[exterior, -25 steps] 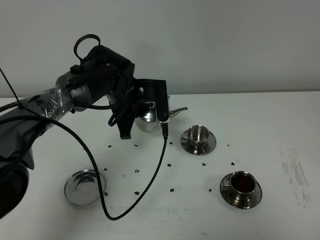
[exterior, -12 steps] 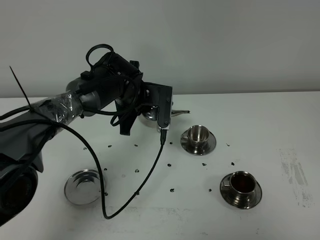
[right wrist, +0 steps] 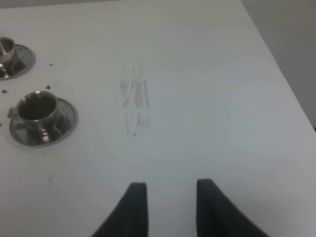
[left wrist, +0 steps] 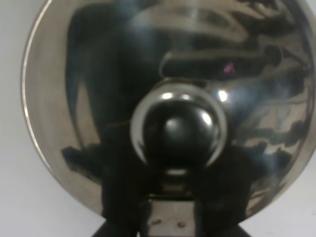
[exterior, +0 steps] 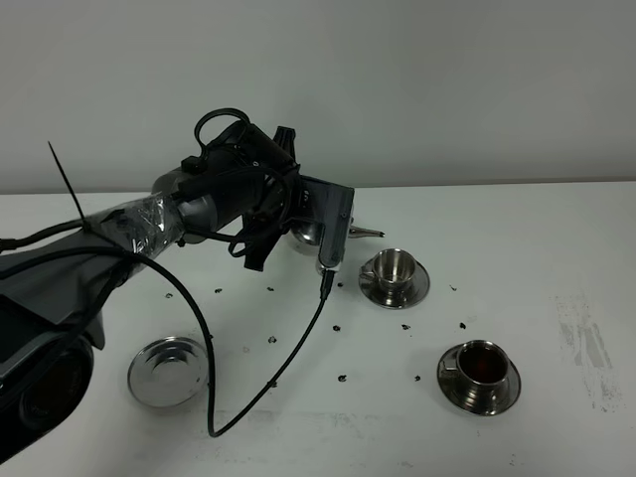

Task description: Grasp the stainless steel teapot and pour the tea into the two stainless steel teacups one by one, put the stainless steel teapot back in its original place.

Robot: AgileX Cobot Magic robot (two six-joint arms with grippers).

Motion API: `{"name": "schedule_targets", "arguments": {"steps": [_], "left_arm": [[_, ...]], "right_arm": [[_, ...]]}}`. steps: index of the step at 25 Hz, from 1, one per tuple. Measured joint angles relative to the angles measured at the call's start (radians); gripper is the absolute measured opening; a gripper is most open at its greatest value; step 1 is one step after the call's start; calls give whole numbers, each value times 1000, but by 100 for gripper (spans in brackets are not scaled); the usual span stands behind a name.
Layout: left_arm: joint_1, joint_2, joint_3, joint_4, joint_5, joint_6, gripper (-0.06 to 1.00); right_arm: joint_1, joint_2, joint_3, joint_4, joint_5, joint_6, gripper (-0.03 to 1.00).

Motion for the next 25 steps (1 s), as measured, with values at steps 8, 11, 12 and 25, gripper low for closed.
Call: {"name": "schedule_targets", "arguments": {"steps": [8,11,12,25], "left_arm": [[-12,15,0,36,-48,0,21],[-15,15,0,76,-51,0,21],[-16,15,0,85,-53,0,21],[-39,20,0,171,-74,0,21]], "right_arm": [[0,0,0,0,0,0,23],[0,0,0,0,0,0,23],[0,0,0,0,0,0,23],[0,0,0,0,0,0,23]]}}
